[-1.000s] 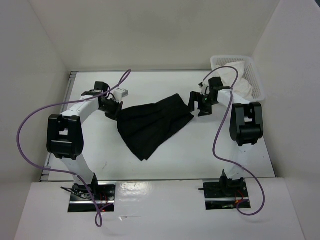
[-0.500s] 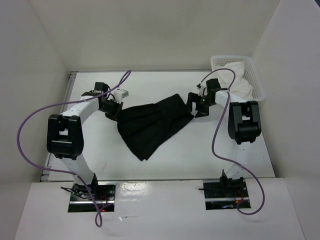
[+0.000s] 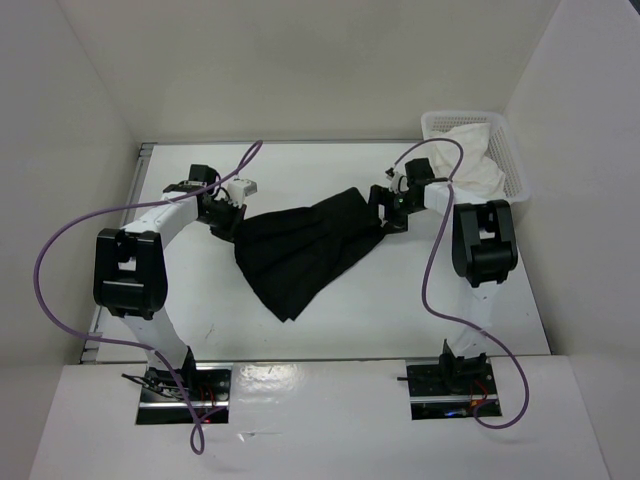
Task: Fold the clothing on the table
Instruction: Fold the skirt
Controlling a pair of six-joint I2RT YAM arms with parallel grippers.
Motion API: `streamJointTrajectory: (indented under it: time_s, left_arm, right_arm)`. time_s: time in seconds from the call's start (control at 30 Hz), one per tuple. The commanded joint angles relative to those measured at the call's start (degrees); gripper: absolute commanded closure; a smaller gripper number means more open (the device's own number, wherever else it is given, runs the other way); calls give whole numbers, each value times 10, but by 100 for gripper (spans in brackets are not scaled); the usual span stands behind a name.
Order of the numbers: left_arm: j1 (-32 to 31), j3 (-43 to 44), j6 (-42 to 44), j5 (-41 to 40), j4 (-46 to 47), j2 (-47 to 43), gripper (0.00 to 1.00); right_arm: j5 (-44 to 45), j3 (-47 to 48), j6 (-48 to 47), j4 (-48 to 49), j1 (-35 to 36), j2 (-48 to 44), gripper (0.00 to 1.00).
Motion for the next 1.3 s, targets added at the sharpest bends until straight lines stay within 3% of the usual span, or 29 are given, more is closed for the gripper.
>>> streamJointTrajectory:
  time_s: [0.0,0.23,0.47,0.97,1.1,1.13,1.27]
  left_arm:
    - [4,-3,-5,14,4,-8,100]
    - [4,-3,0,19,4,-8,100]
    - [4,-3,0,24,4,-3,100]
    - [4,-3,5,31,4,3,100]
    - [4,-3,5,31,4,8,100]
    - [4,-3,5,31,4,8,100]
    - [4,-3,5,31,4,8,100]
  right_arm:
    - [-5,2,9,27,3,15,15]
    - [0,2,9,39,3,26,35]
    - [6,7,14,44,3,26,45]
    - [-87,29,53,70,3,37,36]
    - [-82,29,60,81,3,37,55]
    - [-77,29,60,81,3,37,69]
    - [-63,42,65,81,3,54,99]
